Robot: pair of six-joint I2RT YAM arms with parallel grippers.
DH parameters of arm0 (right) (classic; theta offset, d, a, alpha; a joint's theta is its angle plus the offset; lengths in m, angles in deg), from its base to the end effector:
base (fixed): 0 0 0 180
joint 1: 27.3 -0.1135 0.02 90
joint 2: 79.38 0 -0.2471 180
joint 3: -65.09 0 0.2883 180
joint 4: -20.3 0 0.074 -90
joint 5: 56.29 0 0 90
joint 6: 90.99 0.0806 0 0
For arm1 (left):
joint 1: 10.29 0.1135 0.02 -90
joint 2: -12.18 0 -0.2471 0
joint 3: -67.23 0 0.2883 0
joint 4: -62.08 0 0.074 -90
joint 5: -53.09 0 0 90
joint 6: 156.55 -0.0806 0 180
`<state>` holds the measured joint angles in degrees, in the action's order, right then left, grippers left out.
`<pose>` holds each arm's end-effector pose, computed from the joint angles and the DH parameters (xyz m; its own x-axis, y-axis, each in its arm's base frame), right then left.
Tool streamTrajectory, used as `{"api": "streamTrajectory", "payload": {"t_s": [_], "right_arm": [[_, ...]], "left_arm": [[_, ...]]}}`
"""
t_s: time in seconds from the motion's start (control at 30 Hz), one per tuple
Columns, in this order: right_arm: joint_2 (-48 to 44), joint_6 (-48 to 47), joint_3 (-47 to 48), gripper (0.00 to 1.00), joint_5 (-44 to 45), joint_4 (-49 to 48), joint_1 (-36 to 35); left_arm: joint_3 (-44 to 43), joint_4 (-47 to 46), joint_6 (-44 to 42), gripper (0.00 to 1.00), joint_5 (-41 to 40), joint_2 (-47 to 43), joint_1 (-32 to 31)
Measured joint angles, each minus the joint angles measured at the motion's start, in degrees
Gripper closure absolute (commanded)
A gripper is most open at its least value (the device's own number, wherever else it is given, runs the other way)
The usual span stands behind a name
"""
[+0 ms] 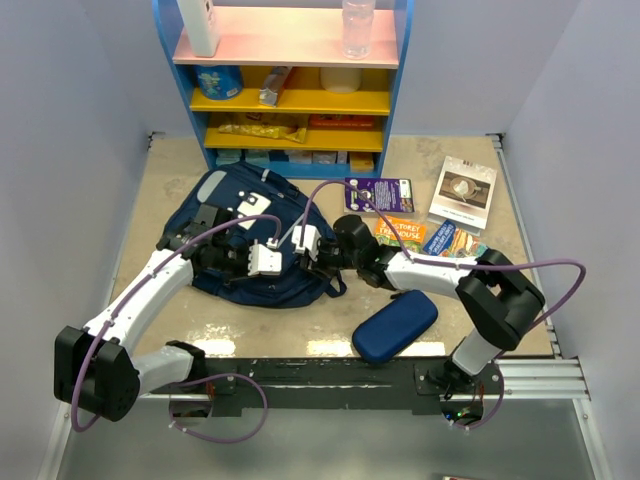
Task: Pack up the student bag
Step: Zip the student bag at the center of the board.
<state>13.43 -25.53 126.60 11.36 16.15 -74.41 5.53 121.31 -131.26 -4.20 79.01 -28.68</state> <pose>0.2570 0.3217 0.1427 0.0946 -0.4626 -0.8815 -0.9549 0.2082 -0.2117 0.2437 -0.1269 0.1870 0.0752 0.7767 -0.6253 0.9817 0.0524 0.1831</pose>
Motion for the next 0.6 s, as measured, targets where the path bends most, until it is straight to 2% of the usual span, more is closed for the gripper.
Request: {"api": "streamTrajectory", "payload": {"t_s": [0.6], "right_arm": [[5.49,0.07,2.29,0.64,1.57,-1.84,0.57]], "left_arm": [[0.00,0.39,-0.04,1.00,0.09,0.00,0.00]]}}
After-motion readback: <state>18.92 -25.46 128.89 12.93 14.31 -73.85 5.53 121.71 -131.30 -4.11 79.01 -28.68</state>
